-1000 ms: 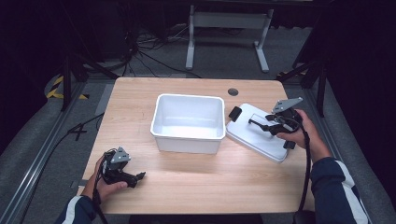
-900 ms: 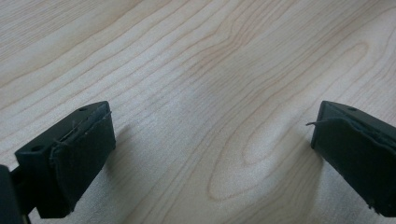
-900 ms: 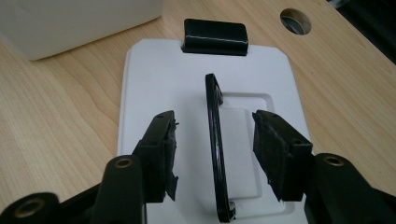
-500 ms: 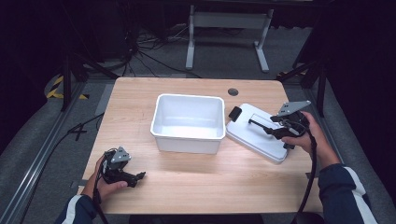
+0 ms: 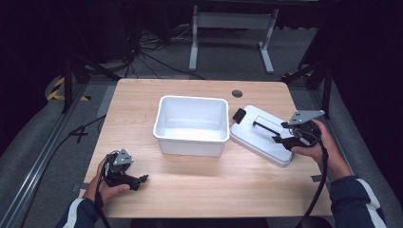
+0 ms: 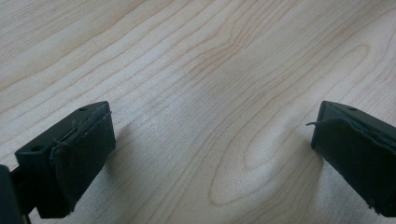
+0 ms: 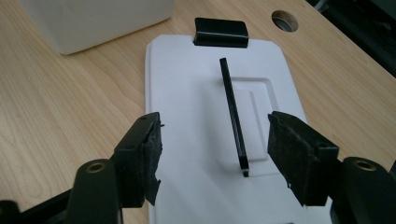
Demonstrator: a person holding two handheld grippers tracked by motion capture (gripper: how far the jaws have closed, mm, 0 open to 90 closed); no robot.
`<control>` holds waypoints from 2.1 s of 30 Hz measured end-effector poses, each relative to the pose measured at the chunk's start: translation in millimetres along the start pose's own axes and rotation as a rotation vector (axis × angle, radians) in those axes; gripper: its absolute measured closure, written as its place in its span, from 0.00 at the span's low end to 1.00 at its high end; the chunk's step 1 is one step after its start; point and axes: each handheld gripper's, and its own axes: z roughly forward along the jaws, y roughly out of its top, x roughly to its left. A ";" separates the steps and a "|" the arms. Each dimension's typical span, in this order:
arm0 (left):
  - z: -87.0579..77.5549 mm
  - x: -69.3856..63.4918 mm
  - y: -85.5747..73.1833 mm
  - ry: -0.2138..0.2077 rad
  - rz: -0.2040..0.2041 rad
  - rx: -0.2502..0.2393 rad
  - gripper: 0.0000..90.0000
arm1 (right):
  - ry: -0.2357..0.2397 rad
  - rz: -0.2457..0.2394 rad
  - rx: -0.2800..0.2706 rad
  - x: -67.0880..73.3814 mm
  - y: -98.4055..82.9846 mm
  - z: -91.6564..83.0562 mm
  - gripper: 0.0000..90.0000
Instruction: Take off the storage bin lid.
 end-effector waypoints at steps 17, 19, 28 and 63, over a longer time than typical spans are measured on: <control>0.5 -0.1 0.4 -0.004 -0.003 0.001 0.00 | -0.004 0.013 -0.039 14.7 -31.0 -15.6 0.33; 0.5 -0.1 0.4 -0.004 -0.003 0.001 0.00 | -0.007 0.012 -0.043 18.5 -36.1 -17.8 0.33; 0.5 -0.2 0.4 -0.004 -0.004 0.001 0.00 | -0.023 0.017 -0.056 24.4 -53.0 -21.4 0.33; 0.9 -0.4 0.7 -0.006 -0.008 0.002 0.00 | 0.035 0.132 -0.047 50.8 -136.9 8.7 0.33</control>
